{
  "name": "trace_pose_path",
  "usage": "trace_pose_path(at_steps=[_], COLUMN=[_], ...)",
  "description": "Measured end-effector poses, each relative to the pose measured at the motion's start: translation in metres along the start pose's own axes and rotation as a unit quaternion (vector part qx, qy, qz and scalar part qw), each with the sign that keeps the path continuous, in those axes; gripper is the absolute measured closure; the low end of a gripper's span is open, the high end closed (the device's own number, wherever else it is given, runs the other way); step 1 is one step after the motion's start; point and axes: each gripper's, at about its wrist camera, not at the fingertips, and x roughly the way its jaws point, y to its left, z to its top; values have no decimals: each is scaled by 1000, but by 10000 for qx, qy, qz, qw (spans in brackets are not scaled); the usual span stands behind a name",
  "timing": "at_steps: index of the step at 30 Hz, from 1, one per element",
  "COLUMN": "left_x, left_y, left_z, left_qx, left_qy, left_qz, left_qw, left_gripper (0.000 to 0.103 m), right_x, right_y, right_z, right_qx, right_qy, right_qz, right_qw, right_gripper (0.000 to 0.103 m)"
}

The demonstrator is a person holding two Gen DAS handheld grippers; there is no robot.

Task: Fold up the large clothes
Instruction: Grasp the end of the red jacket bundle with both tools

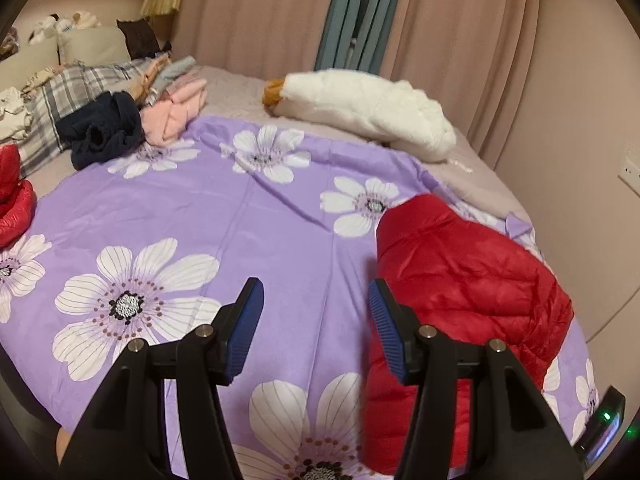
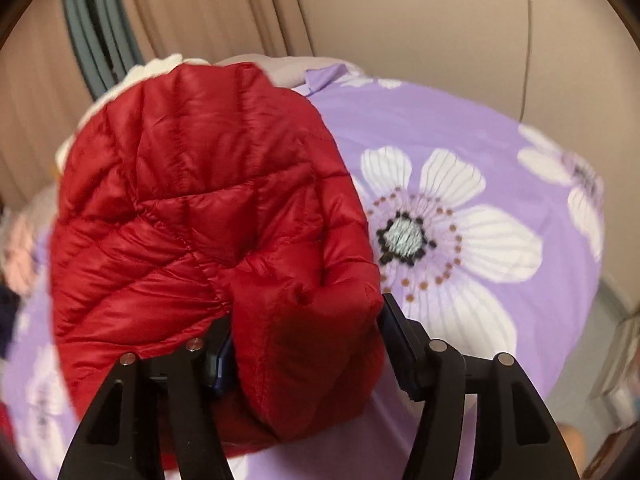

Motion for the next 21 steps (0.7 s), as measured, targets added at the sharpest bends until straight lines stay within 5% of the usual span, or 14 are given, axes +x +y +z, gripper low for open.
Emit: trace_pose_path(at_steps=[12,21], left_x=[13,38], left_y=[-32,-58], left_z=[12,39], left_qx=[336,688], left_qy=[-47,-343], left_qz=[6,191], left_qw=[9994,9969], left_gripper=[47,47], right_x=[-13,-63], right_y=[-20,-2], right_z=[-1,57], right_qx=[171,-41], right_qy=[389,-327], right_qz=[288,381], right_qw=[9987,9987], right_gripper=[41,41])
